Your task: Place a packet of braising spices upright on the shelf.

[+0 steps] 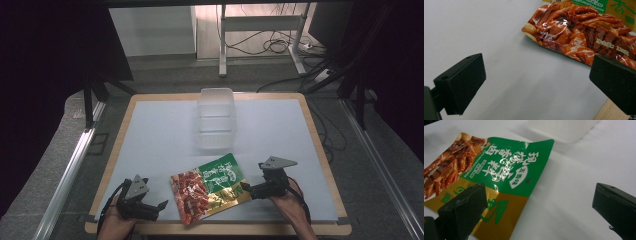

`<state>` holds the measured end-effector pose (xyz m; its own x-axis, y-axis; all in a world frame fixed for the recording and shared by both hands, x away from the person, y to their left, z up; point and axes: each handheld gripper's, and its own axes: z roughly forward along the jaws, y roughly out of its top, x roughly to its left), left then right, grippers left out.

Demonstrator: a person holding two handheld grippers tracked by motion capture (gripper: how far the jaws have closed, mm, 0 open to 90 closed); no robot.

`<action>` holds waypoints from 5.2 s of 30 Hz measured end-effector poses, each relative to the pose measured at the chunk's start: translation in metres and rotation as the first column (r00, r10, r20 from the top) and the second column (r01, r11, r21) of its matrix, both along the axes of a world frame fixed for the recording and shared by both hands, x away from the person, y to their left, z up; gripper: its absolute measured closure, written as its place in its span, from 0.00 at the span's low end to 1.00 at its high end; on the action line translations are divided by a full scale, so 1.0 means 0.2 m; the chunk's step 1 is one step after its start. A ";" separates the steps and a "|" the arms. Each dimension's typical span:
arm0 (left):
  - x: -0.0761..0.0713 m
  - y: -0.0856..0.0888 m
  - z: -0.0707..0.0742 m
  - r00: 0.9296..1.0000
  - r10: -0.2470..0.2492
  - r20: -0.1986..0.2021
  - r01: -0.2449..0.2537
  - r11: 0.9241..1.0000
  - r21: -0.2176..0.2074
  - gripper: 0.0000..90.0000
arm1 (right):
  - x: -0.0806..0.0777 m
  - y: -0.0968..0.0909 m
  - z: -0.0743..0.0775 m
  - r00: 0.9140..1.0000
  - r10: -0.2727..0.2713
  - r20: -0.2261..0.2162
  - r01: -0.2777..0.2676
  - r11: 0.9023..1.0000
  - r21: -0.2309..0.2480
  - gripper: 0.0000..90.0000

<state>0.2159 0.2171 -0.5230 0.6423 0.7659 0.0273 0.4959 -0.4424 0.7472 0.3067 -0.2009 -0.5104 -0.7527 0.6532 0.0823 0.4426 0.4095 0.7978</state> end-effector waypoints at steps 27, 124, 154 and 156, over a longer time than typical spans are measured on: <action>0.00 0.00 0.00 1.000 -0.003 0.000 0.003 1.000 0.009 0.01 | 0.08 0.24 -0.05 0.987 0.100 -0.124 -0.109 0.992 -0.063 0.44; 0.00 0.03 0.00 1.000 0.009 0.002 -0.009 0.999 -0.040 0.00 | 0.38 0.49 1.03 0.963 0.245 0.115 -0.245 0.969 -0.013 0.99; 0.00 0.02 0.00 1.000 0.006 -0.001 -0.006 0.999 -0.040 0.00 | 0.75 0.56 1.22 0.969 0.171 0.176 -0.171 0.985 -0.018 0.99; 0.00 0.02 0.00 1.000 0.005 -0.001 -0.005 0.999 -0.040 0.00 | 0.78 0.57 1.20 0.970 0.171 0.171 -0.169 0.985 -0.022 0.99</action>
